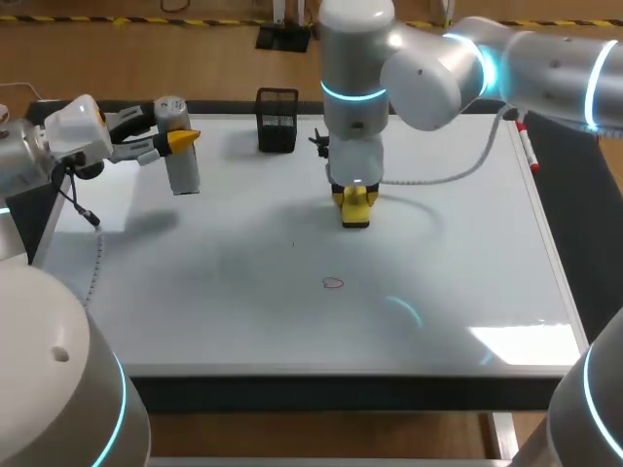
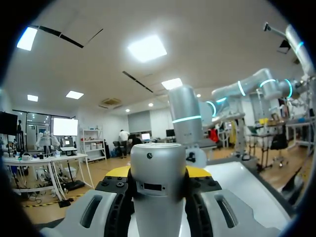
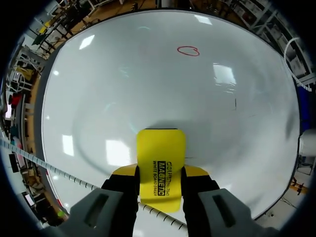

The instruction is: Pick up the inspection probe, press it on each red-marked spot on the whiteboard one by one, put down the probe, pick up the eraser, and wipe off all the red marks.

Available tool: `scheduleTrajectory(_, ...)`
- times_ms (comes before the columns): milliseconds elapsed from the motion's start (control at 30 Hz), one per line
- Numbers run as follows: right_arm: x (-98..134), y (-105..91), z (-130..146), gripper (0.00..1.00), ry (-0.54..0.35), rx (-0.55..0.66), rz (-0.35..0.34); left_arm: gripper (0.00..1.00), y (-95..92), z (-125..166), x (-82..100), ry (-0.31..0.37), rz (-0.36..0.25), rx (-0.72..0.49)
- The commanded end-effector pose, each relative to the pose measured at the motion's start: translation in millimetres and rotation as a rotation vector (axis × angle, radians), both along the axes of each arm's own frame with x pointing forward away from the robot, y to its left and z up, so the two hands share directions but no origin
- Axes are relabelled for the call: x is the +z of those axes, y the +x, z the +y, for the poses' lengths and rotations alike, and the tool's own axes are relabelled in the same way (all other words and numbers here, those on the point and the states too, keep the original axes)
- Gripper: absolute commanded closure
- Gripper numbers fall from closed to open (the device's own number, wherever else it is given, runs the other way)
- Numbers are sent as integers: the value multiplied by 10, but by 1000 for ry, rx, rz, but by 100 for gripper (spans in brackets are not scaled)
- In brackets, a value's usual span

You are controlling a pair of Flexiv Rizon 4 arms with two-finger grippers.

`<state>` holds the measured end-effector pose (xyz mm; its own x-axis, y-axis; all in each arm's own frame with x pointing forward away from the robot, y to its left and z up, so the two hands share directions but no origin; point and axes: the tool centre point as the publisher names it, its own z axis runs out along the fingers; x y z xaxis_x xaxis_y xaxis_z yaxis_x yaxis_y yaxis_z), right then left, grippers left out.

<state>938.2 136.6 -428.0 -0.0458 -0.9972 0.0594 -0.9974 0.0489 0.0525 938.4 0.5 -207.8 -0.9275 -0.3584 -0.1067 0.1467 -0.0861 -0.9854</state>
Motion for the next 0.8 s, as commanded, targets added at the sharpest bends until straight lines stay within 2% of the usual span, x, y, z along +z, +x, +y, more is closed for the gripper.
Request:
scheduleTrajectory(33, 10, -7, -143, 100, 2, -7, -11, 100, -6, 1, 11, 0, -1, 1)
scheduleTrajectory(367, 63, 38, -217, 100, -3, -17, -17, 100, -6, 1, 11, 0, -1, 1)
scheduleTrajectory(800, 386, 268, -320, 100, 3, 15, -19, 100, -6, 1, 11, 0, -1, 1)
